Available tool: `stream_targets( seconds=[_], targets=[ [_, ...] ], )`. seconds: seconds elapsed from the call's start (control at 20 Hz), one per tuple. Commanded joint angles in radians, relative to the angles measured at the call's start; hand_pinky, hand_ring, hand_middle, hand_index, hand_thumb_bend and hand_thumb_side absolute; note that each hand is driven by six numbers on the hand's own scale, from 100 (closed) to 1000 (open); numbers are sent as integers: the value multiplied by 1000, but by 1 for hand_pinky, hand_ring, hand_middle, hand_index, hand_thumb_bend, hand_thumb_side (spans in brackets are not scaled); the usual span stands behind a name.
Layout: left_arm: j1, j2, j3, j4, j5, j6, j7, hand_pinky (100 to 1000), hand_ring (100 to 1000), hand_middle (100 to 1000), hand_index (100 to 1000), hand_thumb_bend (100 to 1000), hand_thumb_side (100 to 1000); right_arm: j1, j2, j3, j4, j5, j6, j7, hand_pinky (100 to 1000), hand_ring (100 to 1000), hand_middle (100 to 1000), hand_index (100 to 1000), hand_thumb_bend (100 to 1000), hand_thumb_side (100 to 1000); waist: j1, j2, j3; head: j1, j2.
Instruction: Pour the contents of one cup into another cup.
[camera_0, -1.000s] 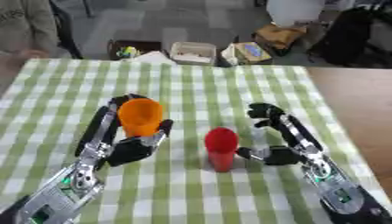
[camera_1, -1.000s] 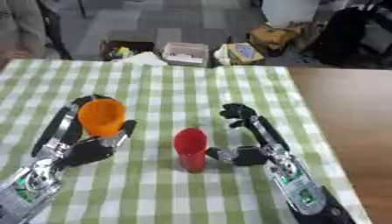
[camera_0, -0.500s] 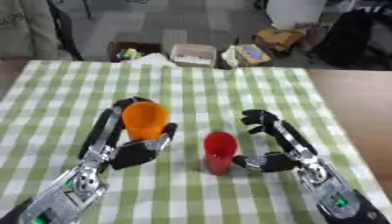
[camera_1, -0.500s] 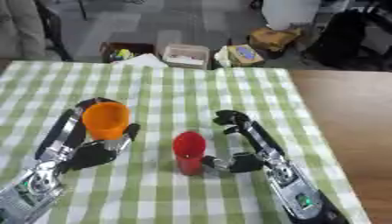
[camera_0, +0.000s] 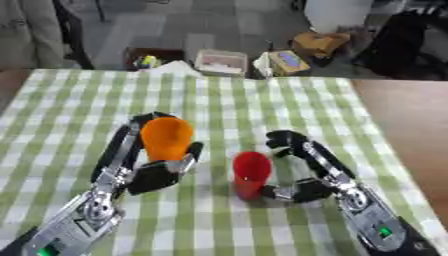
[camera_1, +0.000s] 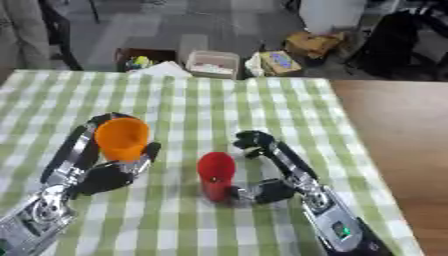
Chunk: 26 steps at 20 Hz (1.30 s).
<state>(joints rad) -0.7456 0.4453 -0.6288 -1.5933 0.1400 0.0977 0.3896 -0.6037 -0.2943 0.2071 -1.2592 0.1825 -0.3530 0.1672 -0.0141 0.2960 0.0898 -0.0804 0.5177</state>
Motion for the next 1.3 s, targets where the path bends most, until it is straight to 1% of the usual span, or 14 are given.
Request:
stream_targets(
  seconds=[0.05, 0.3, 0.35, 0.4, 0.7, 1.3],
  targets=[
    [-21, -1, 3, -12, 7, -1, -3, 424, 670, 373, 523, 142, 161, -26, 1, 6, -3, -4, -5, 12, 726, 814, 856, 777, 700, 247, 4, -24, 3, -1, -11],
    [-27, -8, -1, -15, 11, -1, -4, 424, 671, 373, 522, 138, 163, -42, 13, 15, 5, -2, -10, 23, 725, 812, 854, 775, 698, 246, 5, -22, 9, -5, -11],
    [-28, -9, -1, -15, 12, -1, -5, 424, 672, 373, 522, 138, 163, -45, 15, 17, 7, -2, -11, 25, 723, 811, 852, 774, 712, 240, 6, -22, 10, -5, -12],
    [-29, -10, -2, -15, 12, -1, -5, 424, 672, 373, 522, 137, 163, -49, 17, 19, 9, -1, -12, 28, 723, 810, 852, 773, 698, 245, 6, -22, 12, -6, -12],
    [-35, -15, -4, -20, 15, 1, -6, 424, 673, 373, 522, 133, 163, -63, 32, 30, 21, 2, -18, 39, 717, 802, 843, 767, 698, 242, 8, -19, 19, -9, -13],
    [-38, -22, -6, -22, 16, 3, -7, 425, 677, 374, 521, 130, 162, -72, 59, 48, 45, -7, -26, 56, 677, 773, 812, 745, 700, 224, 15, -16, 26, -13, -15]
  ],
)
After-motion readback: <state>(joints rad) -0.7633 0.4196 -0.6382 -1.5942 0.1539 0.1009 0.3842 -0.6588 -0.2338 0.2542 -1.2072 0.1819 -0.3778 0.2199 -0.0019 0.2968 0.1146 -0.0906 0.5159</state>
